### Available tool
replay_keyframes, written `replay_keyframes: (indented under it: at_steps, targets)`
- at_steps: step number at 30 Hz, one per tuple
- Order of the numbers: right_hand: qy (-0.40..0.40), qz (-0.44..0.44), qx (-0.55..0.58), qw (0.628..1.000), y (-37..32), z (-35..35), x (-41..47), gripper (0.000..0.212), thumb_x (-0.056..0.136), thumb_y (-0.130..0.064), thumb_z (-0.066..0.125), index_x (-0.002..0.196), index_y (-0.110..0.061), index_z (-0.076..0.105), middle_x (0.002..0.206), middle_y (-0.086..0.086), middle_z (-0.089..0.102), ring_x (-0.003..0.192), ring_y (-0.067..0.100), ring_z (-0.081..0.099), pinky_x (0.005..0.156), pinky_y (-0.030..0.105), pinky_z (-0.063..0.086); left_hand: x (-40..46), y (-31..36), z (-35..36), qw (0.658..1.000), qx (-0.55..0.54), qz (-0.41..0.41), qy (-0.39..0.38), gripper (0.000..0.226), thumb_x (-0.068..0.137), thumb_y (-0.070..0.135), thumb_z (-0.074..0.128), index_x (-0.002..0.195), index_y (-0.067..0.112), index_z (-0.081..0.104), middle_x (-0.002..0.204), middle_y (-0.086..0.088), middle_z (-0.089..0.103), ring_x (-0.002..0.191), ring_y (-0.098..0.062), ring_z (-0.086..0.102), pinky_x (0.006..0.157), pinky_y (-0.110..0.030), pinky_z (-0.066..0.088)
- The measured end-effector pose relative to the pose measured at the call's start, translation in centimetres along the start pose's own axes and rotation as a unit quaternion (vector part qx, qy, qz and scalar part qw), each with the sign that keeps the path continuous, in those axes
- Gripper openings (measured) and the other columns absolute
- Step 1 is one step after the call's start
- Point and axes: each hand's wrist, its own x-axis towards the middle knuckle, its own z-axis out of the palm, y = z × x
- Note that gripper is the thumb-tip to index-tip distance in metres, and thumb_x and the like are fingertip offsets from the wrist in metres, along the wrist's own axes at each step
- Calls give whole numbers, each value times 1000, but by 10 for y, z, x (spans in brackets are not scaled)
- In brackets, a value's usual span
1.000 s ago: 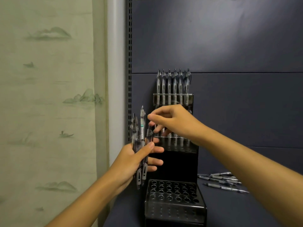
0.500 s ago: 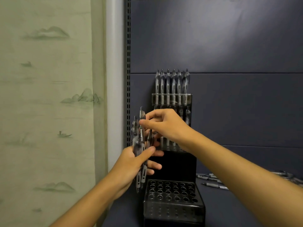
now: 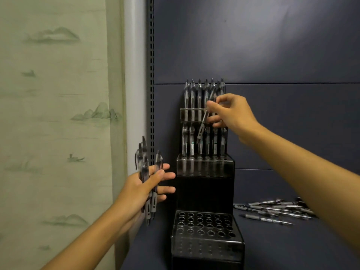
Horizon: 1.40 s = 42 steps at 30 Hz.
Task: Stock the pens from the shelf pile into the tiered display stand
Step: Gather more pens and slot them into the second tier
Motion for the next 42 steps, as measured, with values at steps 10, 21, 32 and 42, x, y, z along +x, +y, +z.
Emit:
replay_keyframes:
  at_steps: [10, 21, 32, 42]
  targets:
    - [-17, 15, -41, 999, 23, 0, -5, 14, 94, -24, 67, 99, -13, 59, 96, 6, 74, 75, 20, 75, 72, 33, 62, 3, -4, -3, 1000, 14, 13, 2, 36, 87, 28, 60, 122, 20, 64, 106, -1, 77, 86, -23, 76, 63, -21, 59]
    - [-28, -10, -66, 997, 26, 3, -5, 22, 93, -24, 68, 104, -7, 61, 94, 6, 75, 73, 17, 75, 69, 31, 63, 5, -8, -1, 999, 46, 15, -11, 30, 91, 25, 59, 120, 21, 65, 106, -2, 77, 85, -24, 76, 63, -22, 58]
    - [-49, -6, -80, 996, 36, 9, -8, 20, 92, -25, 69, 106, -13, 61, 91, 5, 75, 70, 13, 74, 69, 30, 63, 4, -9, -1, 998, 67, 16, -12, 24, 93, 23, 58, 116, 24, 66, 104, 0, 77, 84, -23, 76, 63, -22, 58]
    - [-96, -12, -169, 981, 36, 17, -15, 18, 91, -24, 70, 96, -9, 62, 83, 4, 73, 65, 13, 74, 64, 28, 62, 6, -11, 7, 998, 64, 9, -17, 25, 94, 23, 57, 117, 24, 66, 104, 0, 77, 84, -23, 76, 62, -22, 57]
